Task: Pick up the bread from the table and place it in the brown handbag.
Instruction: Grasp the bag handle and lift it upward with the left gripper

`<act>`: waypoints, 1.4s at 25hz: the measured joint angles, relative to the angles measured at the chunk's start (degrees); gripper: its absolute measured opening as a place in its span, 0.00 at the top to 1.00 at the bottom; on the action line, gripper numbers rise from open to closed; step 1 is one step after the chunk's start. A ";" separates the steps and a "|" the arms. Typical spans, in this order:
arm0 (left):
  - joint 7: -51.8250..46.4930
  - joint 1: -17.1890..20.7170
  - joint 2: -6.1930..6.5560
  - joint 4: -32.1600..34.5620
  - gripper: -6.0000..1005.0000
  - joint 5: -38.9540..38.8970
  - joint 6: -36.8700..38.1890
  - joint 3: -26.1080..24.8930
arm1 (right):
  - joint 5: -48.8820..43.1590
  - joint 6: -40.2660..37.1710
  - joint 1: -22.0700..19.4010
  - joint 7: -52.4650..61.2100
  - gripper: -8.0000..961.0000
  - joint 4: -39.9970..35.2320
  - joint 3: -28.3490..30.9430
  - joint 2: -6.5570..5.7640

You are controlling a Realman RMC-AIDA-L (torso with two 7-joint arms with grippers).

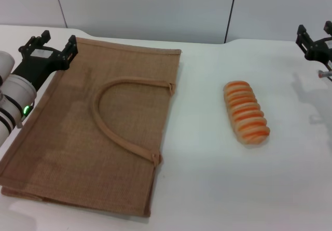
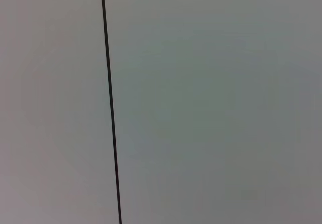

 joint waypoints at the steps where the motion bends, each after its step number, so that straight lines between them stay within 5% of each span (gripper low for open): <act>1: -0.04 -0.02 -0.01 0.00 0.37 0.00 -0.02 0.00 | 0.00 -0.01 0.00 0.00 0.31 0.00 0.02 -0.01; 35: -8.77 -0.84 0.58 0.66 0.40 4.23 -0.28 3.14 | 0.00 3.71 0.78 0.08 0.31 0.23 -0.23 -0.11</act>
